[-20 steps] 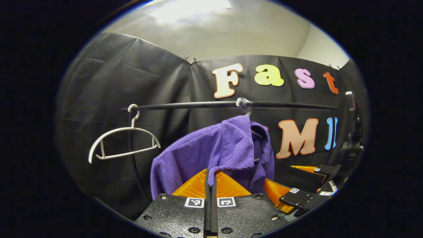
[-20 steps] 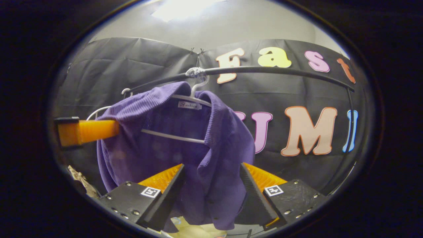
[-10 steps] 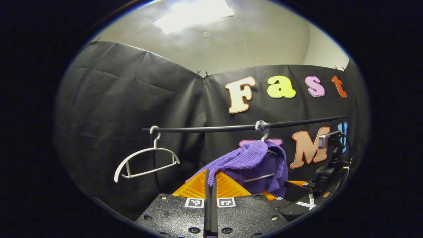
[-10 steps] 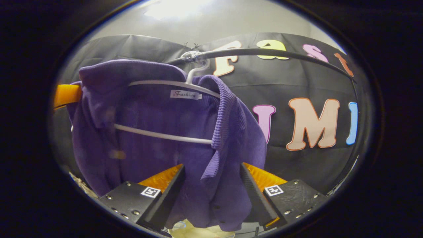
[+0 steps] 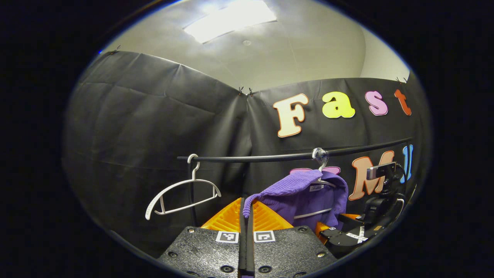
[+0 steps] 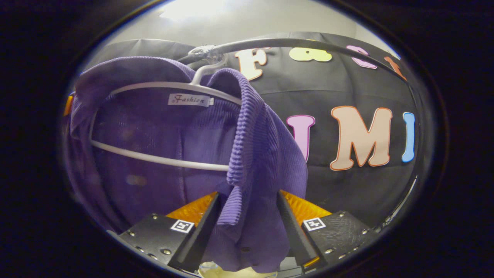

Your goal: Grasp the clothes on the hanger with both hands and then place them into the laundry hamper below.

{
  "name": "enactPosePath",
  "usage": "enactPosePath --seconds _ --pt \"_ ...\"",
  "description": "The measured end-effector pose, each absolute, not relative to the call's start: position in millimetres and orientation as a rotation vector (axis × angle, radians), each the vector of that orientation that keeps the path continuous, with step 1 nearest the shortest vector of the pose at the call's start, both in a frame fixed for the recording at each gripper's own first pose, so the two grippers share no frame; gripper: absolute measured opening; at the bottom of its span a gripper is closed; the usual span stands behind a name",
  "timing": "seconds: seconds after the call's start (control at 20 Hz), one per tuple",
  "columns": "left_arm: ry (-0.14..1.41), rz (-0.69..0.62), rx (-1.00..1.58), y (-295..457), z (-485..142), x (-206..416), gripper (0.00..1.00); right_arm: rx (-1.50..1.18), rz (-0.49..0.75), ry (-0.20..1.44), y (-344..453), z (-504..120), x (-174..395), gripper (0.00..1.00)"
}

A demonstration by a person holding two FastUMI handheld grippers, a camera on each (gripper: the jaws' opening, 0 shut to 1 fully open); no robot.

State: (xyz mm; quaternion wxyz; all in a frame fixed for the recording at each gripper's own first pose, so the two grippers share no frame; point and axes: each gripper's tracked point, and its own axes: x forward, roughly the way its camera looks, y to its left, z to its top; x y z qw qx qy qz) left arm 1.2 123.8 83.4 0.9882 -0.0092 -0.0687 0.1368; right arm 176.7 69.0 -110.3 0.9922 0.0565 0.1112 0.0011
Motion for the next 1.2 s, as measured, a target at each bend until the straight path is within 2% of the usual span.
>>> enactPosePath --seconds 0.05,0.15,0.2,0.35,0.4,0.5,0.6,0.75,0.9,0.95,1.2 --pt "-0.138 0.275 -0.018 124.7 83.1 1.5 0.0 0.11 -0.004 0.228 66.3 -109.9 174.4 0.85" --pt "-0.138 0.276 -0.022 126.0 82.5 2.3 0.0 0.103 -0.026 0.226 61.0 -109.7 174.9 0.66" --pt "-0.137 0.277 -0.025 126.9 82.0 2.3 0.0 0.096 -0.033 0.225 58.8 -110.9 176.7 0.61" --pt "-0.13 0.278 -0.034 129.3 79.1 3.8 0.0 0.082 -0.055 0.229 51.7 -103.4 173.3 0.61" --pt "-0.127 0.279 -0.035 130.5 78.4 3.7 0.0 0.084 -0.051 0.231 51.8 -111.6 175.4 0.48" --pt "-0.119 0.278 -0.038 130.6 75.7 3.8 0.0 0.078 -0.065 0.24 50.3 -112.1 173.1 0.48" --pt "-0.111 0.276 -0.038 130.7 73.9 4.1 0.0 0.083 -0.071 0.251 46.9 -116.1 173.1 0.2" --pt "-0.104 0.275 -0.035 132.1 72.2 4.6 0.0 0.066 -0.139 0.287 30.8 -121.7 167.1 0.02" --pt "-0.103 0.276 -0.03 133.3 72.2 4.7 0.0 0.104 -0.184 0.278 19.5 -112.6 163.0 0.04" --pt "-0.104 0.275 -0.027 133.4 72.2 4.4 0.0 0.095 -0.199 0.27 14.3 -109.8 161.1 0.02" --pt "-0.115 0.292 0.002 142.7 76.8 6.8 0.0 0.002 -0.254 0.205 -13.3 -89.6 160.2 0.04"
